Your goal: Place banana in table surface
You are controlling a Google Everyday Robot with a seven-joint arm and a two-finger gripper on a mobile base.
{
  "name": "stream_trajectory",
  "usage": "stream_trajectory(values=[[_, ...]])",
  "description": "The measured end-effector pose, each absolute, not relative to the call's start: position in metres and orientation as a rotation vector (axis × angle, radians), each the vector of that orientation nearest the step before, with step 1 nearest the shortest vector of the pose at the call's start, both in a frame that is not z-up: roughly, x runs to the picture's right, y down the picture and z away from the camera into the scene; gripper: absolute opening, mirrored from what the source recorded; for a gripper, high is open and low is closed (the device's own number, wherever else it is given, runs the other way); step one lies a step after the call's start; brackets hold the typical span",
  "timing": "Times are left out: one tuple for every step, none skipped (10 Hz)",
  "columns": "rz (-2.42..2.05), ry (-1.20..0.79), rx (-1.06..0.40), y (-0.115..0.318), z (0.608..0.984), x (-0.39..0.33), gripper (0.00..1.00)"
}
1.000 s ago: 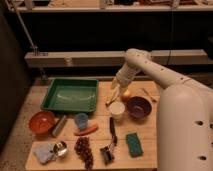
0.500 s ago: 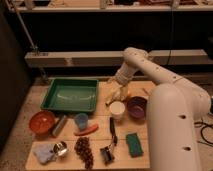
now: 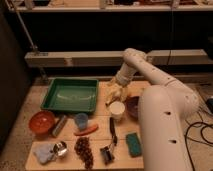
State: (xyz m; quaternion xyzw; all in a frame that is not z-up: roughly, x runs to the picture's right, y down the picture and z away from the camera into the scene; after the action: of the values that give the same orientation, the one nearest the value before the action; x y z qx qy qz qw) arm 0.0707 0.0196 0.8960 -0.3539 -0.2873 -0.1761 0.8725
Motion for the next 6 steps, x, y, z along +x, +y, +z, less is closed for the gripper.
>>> stream_trajectory(values=[[-0.364, -0.601, -0.754, 0.024, 0.898, 0.069, 0.80], [-0.362, -0.602, -0.761, 0.027, 0.900, 0.068, 0.80], [-0.359, -0.603, -0.767, 0.030, 0.900, 0.069, 0.80], [-0.356, -0.604, -0.771, 0.032, 0.901, 0.070, 0.80], [-0.355, -0.606, -0.773, 0.034, 0.901, 0.070, 0.80], [-0.356, -0.607, -0.776, 0.035, 0.901, 0.070, 0.80]])
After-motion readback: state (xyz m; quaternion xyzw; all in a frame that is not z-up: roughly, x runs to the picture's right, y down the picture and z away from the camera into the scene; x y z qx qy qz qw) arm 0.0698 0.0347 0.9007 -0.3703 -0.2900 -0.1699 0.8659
